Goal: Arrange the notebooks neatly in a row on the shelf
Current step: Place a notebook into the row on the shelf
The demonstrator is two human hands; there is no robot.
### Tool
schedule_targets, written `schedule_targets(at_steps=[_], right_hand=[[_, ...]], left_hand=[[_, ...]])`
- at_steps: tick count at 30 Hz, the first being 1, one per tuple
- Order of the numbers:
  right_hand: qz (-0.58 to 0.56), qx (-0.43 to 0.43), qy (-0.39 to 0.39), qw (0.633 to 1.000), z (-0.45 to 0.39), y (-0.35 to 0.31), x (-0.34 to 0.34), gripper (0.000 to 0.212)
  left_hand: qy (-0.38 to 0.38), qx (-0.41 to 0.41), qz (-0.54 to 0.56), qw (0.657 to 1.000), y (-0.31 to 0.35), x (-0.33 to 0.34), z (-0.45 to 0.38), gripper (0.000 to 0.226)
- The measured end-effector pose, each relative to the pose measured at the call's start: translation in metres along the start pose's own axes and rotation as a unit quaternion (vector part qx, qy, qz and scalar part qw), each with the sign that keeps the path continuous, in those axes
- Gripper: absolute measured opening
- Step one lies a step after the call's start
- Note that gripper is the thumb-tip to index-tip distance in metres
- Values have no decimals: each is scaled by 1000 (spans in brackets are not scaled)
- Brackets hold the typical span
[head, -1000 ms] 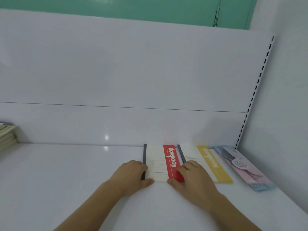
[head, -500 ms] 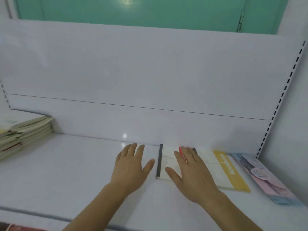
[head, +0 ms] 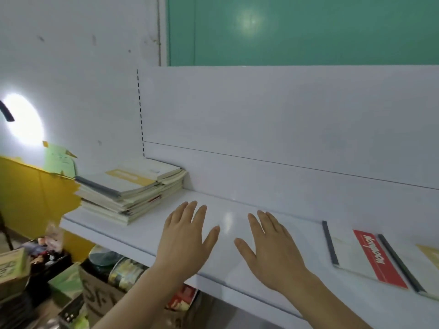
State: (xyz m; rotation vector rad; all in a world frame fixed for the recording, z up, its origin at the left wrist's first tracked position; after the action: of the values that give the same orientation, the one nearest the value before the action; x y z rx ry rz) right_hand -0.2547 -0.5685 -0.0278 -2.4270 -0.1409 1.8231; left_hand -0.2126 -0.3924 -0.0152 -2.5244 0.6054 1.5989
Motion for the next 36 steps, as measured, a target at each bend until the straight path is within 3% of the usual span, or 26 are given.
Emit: schedule_targets(at_steps=[5,13,22,25,30,36], right_hand=[[-32,-46,6,998,-24,-117,14,75],[-61,-90,1,994,-77,-235,39,78],[-88,-129,36,987,-170,-292,57,76],[-73,-129,11,989,-199,-309,74,77],[-29,-126,31,991,-217,-323,73,41],[-19,-118,30,992,-212,-335,64,49]], left_hand=[[48,-21,-2,999,-113,-46,21,72],[17,-90,11,996,-255,-50,13,66],[13,-98,-1,995,-328,-28,-51,61],[4,-76,-12,997,-346,-21,-79,63],[19,-8,-30,999,-358,-7,-105,82],[92,46,45,994,-379,-13,-116,56]])
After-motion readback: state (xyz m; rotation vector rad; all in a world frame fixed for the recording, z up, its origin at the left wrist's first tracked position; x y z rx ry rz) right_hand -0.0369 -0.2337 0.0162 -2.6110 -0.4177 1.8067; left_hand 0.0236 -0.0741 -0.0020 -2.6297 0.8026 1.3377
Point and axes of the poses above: each hand's wrist, its own z-axis away from the middle knuckle, its own x-axis out of the palm, y = z × x, the point moved 8 cm from there along -z, towards the middle knuckle, and after that the axes turned 3 degrees about -z, right-handed, at the moved point
